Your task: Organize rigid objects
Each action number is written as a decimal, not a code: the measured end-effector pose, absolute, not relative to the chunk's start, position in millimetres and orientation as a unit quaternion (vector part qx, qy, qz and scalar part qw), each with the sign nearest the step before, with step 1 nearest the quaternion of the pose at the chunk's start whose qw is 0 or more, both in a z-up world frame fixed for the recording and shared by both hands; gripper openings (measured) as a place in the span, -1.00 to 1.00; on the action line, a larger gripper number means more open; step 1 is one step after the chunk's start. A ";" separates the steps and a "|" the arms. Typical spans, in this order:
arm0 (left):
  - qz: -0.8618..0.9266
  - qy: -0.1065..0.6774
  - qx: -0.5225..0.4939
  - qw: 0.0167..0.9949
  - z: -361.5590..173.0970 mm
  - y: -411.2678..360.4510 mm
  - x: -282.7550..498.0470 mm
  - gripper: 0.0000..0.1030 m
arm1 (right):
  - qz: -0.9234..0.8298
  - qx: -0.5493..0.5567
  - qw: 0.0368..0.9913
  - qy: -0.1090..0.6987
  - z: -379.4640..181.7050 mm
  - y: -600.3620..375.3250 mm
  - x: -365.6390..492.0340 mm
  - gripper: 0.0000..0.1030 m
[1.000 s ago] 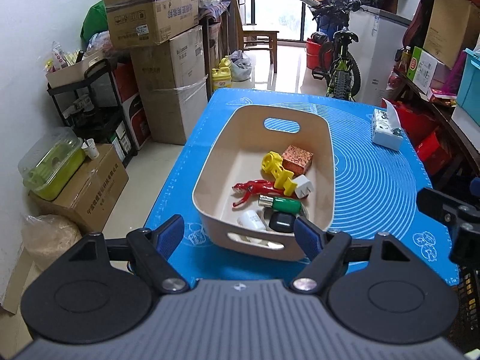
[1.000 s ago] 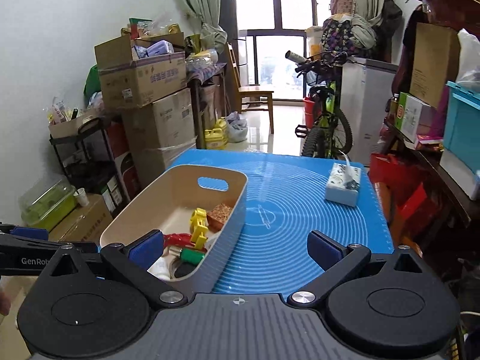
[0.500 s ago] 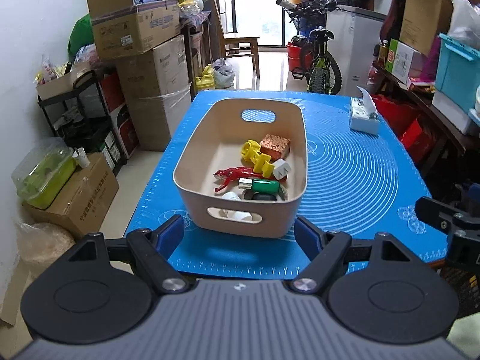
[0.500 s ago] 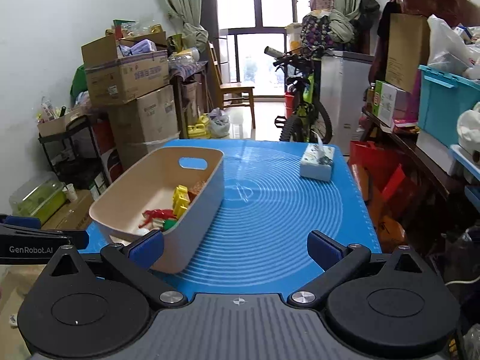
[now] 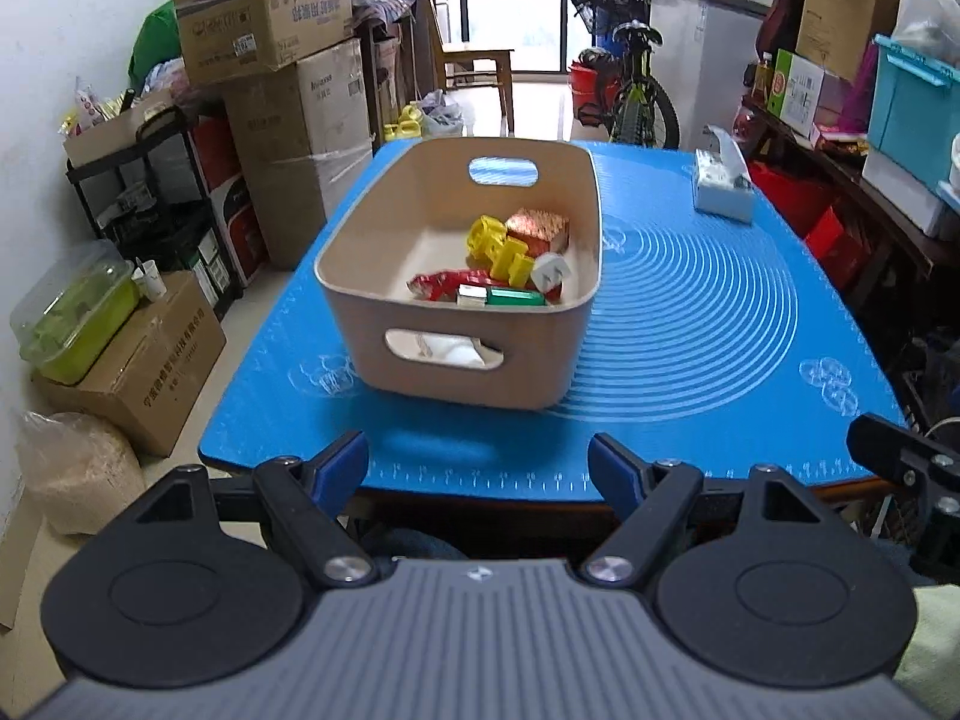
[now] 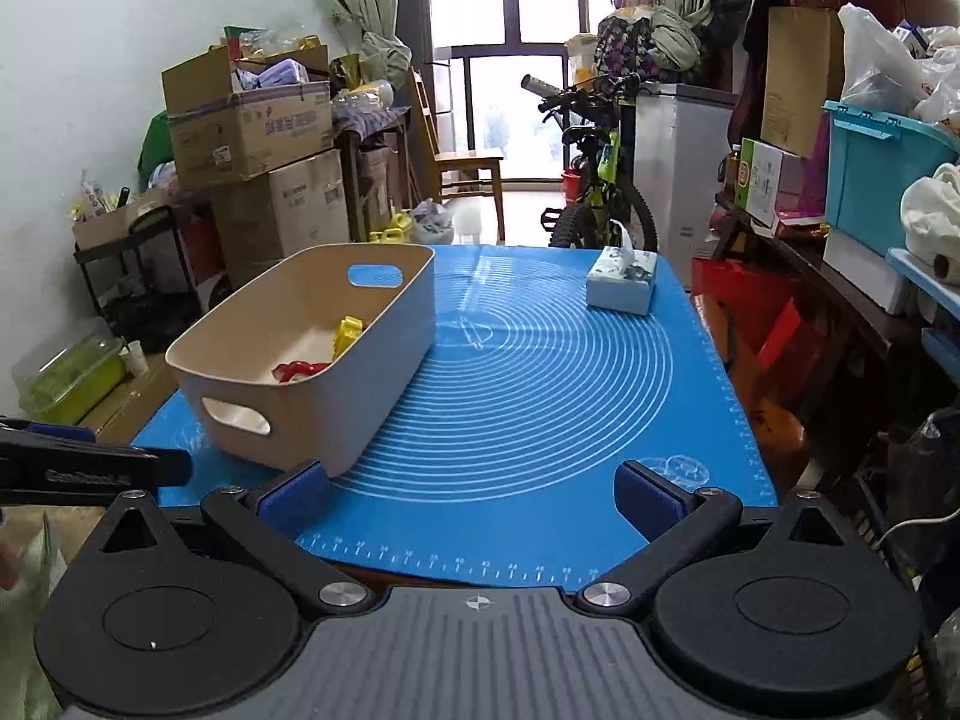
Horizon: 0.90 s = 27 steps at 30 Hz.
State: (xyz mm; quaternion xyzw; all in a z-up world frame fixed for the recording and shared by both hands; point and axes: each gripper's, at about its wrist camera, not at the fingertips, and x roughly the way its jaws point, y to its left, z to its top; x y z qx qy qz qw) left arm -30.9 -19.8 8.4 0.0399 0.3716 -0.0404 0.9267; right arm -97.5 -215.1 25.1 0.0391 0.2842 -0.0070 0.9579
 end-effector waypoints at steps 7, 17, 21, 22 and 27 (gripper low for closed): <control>-0.032 0.370 0.037 0.928 -1.9 -16.1 -30.1 0.57 | -0.007 0.045 0.964 0.264 16.6 -213.2 -103.8 0.95; -0.033 0.363 0.052 0.930 -6.4 -20.3 -32.7 0.57 | -0.012 0.056 0.964 0.260 11.7 -217.6 -102.7 0.95; -0.035 0.360 0.057 0.930 -6.7 -21.6 -33.1 0.57 | -0.010 0.055 0.963 0.263 10.4 -217.4 -102.5 0.95; -0.035 0.359 0.058 0.931 -6.5 -21.6 -33.4 0.57 | -0.009 0.054 0.963 0.264 10.0 -217.2 -102.2 0.95; -0.036 0.359 0.061 0.931 -6.6 -22.2 -33.2 0.57 | -0.009 0.054 0.963 0.265 10.5 -217.7 -100.9 0.95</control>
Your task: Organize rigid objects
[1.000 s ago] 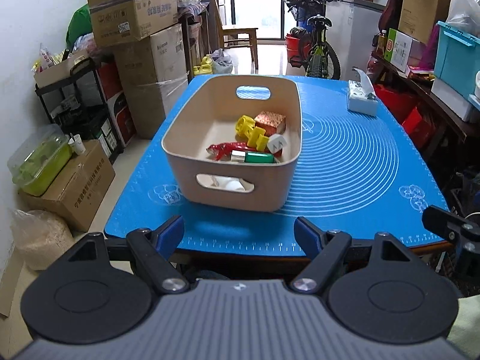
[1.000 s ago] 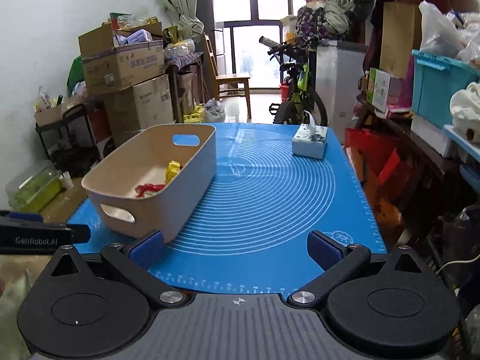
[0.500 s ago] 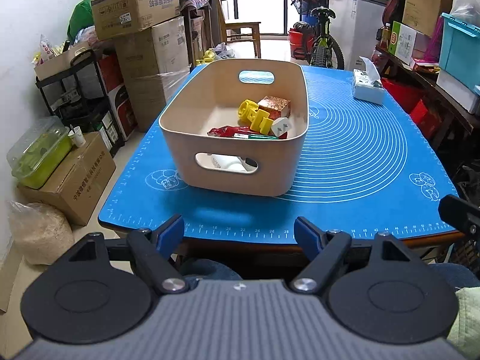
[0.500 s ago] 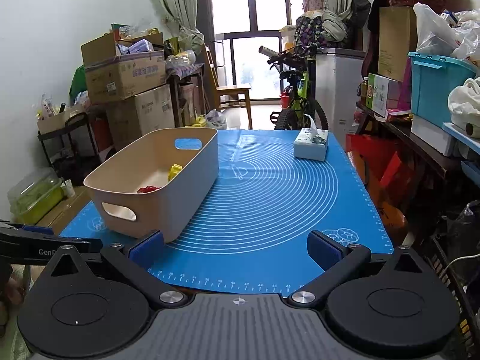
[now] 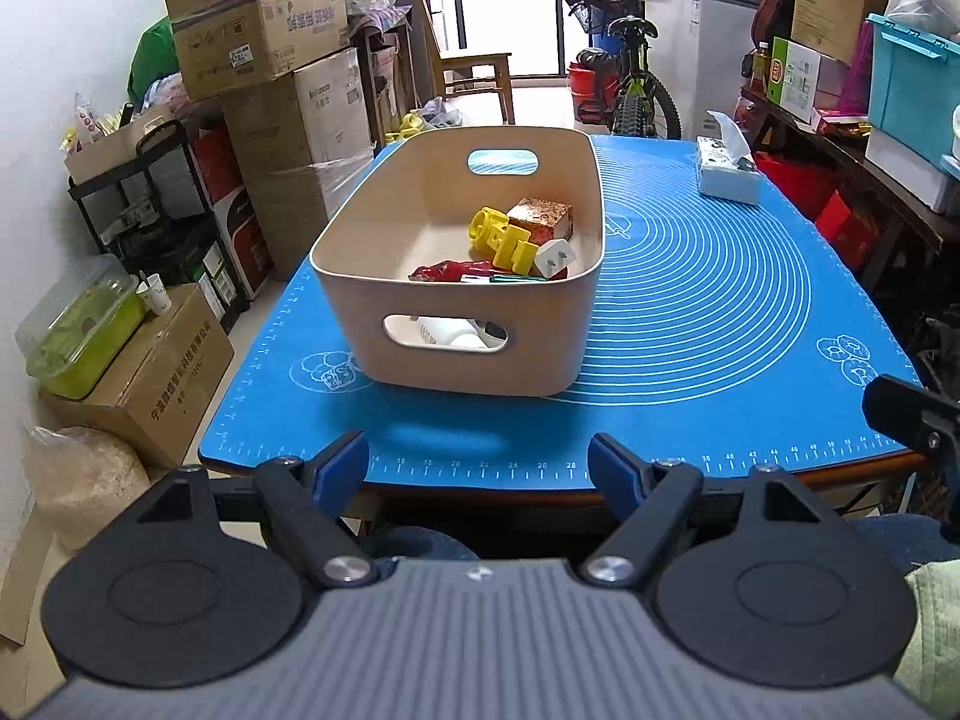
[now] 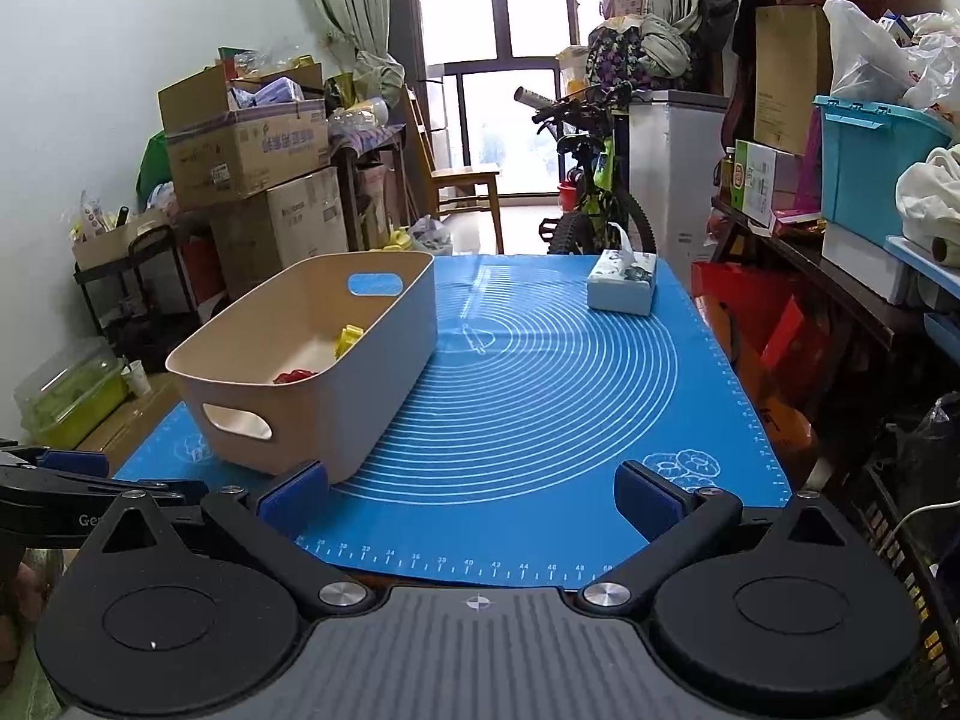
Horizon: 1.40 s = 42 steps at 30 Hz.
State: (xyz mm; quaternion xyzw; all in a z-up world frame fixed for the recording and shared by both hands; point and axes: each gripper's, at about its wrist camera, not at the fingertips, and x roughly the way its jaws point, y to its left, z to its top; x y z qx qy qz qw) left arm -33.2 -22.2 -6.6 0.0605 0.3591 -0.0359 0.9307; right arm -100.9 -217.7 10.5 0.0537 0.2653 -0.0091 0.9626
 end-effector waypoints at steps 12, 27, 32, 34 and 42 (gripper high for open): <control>-0.039 0.359 0.063 0.930 -7.4 -23.9 -33.1 0.57 | -0.009 0.053 0.962 0.266 10.3 -217.2 -100.3 0.95; -0.041 0.358 0.063 0.931 -6.9 -24.3 -32.9 0.57 | -0.009 0.048 0.962 0.269 8.0 -220.5 -100.0 0.95; -0.041 0.357 0.063 0.931 -6.8 -24.1 -32.9 0.57 | -0.009 0.048 0.962 0.269 7.2 -221.3 -100.3 0.96; -0.040 0.357 0.063 0.931 -6.8 -24.1 -33.0 0.57 | -0.009 0.048 0.962 0.269 7.6 -220.6 -100.0 0.95; -0.040 0.355 0.063 0.932 -5.6 -25.3 -32.7 0.57 | -0.009 0.051 0.961 0.272 4.8 -225.8 -100.0 0.95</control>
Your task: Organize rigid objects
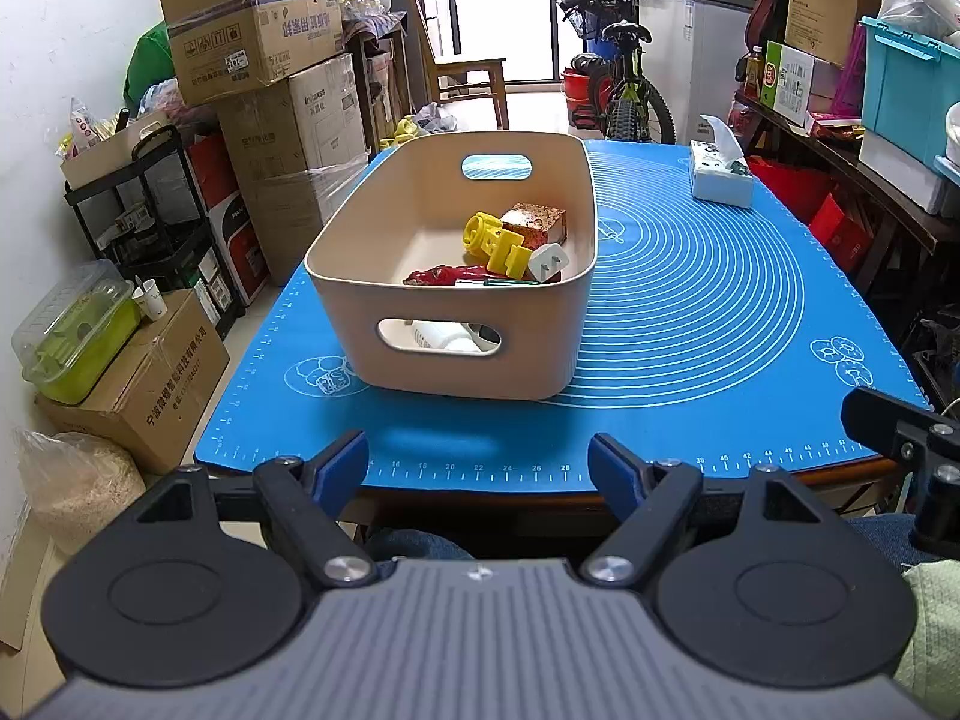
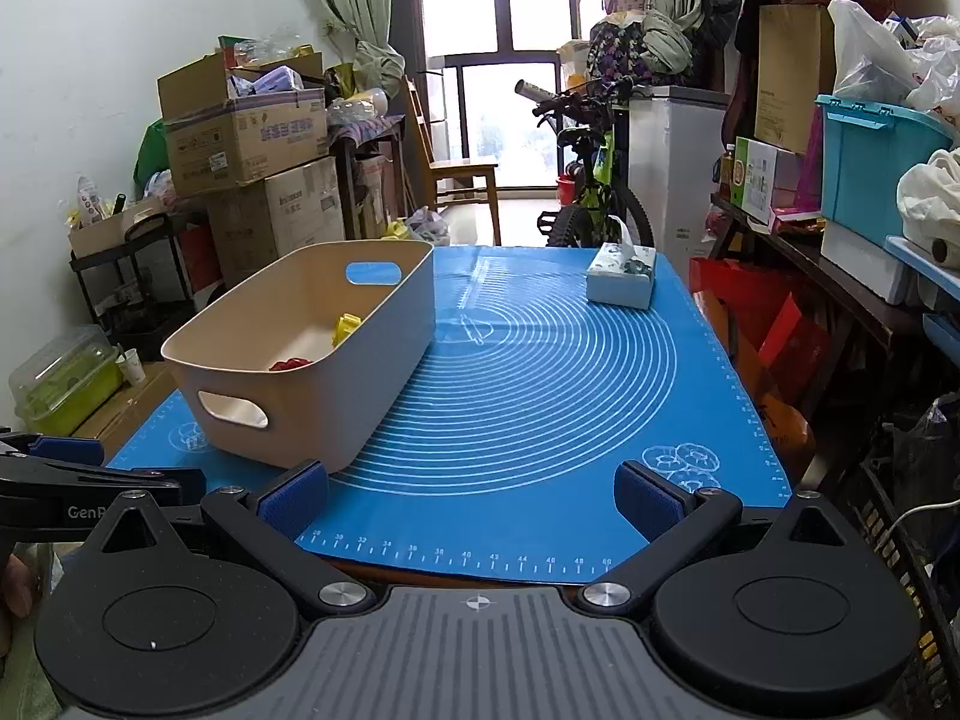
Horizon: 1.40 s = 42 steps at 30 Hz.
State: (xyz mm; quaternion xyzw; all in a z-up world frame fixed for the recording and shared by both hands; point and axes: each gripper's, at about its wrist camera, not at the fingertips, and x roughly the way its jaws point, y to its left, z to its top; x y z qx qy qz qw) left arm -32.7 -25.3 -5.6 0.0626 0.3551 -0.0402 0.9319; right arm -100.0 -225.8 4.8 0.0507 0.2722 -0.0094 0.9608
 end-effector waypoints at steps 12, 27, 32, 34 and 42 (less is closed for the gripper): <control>-0.040 0.354 0.062 0.932 -5.4 -25.4 -32.9 0.57 | -0.010 0.050 0.960 0.275 4.3 -226.8 -99.8 0.95; -0.040 0.354 0.062 0.932 -5.4 -24.6 -33.1 0.57 | -0.010 0.050 0.960 0.276 4.8 -227.8 -99.7 0.95; -0.040 0.353 0.061 0.933 -4.6 -26.0 -33.3 0.57 | -0.010 0.051 0.960 0.277 4.6 -227.6 -100.9 0.95; -0.040 0.353 0.061 0.933 -4.8 -25.6 -33.4 0.57 | -0.010 0.051 0.960 0.277 4.7 -227.8 -100.9 0.95; -0.040 0.353 0.060 0.933 -4.7 -25.8 -33.4 0.57 | -0.011 0.052 0.959 0.277 3.7 -226.7 -99.4 0.95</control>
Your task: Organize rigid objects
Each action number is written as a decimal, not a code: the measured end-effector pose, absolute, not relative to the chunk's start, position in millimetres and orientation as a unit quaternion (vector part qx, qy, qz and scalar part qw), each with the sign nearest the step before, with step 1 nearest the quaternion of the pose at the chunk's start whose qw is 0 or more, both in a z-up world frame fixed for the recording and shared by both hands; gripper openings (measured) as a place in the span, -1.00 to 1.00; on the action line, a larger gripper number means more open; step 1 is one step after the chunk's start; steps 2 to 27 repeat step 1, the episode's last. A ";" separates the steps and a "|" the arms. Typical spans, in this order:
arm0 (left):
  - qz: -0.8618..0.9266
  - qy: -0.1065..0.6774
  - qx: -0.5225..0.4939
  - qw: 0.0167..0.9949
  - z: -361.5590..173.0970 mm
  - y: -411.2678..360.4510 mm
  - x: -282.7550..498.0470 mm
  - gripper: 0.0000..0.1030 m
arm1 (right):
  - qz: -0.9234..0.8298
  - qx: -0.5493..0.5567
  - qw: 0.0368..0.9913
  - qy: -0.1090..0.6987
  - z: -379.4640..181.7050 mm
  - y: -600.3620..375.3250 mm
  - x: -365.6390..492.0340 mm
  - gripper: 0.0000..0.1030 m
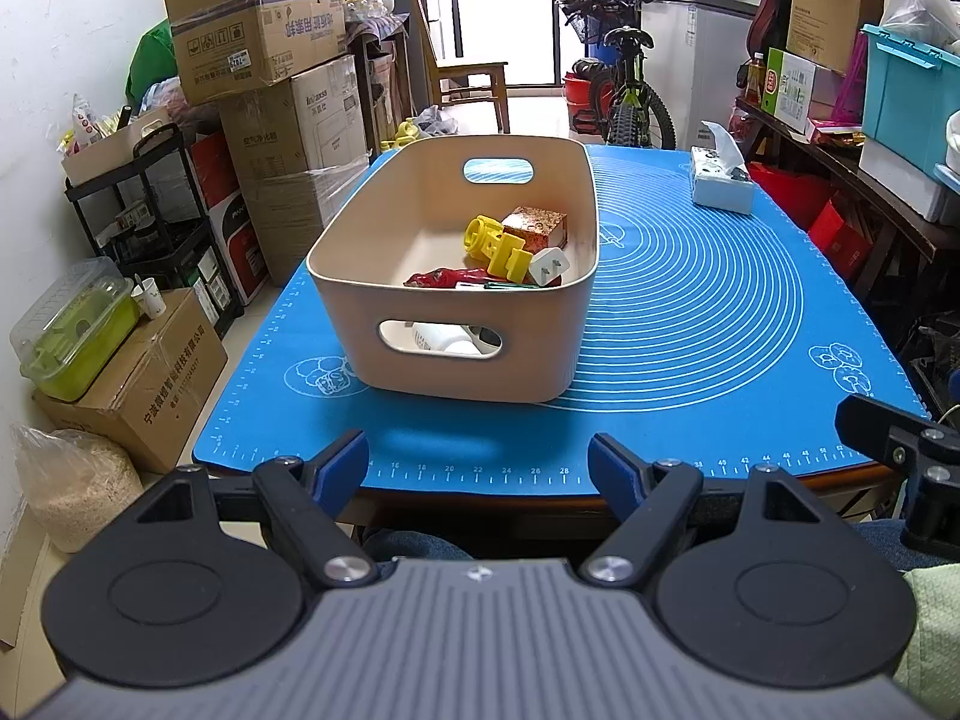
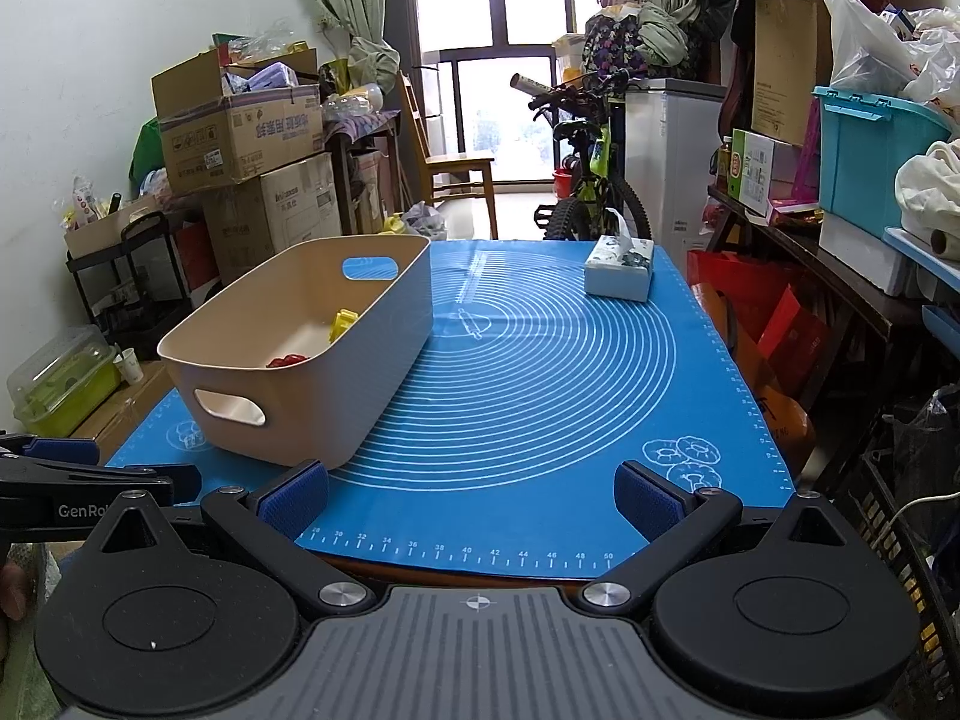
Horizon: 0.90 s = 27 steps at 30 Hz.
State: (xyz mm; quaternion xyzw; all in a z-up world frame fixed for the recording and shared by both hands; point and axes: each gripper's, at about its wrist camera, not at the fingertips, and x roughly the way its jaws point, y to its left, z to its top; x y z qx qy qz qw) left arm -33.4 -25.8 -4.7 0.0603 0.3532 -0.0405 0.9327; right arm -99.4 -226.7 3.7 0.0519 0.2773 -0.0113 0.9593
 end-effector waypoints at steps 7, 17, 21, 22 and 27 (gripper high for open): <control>-0.041 0.354 0.060 0.932 -4.8 -25.6 -33.4 0.57 | -0.011 0.052 0.959 0.277 3.6 -227.1 -99.6 0.96; -0.041 0.354 0.060 0.932 -4.8 -25.6 -33.4 0.57 | -0.011 0.052 0.959 0.277 3.6 -227.1 -99.6 0.96; -0.041 0.354 0.060 0.932 -4.8 -25.6 -33.4 0.57 | -0.011 0.052 0.959 0.277 3.6 -227.1 -99.6 0.96; -0.041 0.354 0.060 0.932 -4.8 -25.6 -33.4 0.57 | -0.011 0.052 0.959 0.277 3.6 -227.1 -99.6 0.96; -0.041 0.354 0.060 0.932 -4.8 -25.6 -33.4 0.57 | -0.011 0.052 0.959 0.277 3.6 -227.1 -99.6 0.96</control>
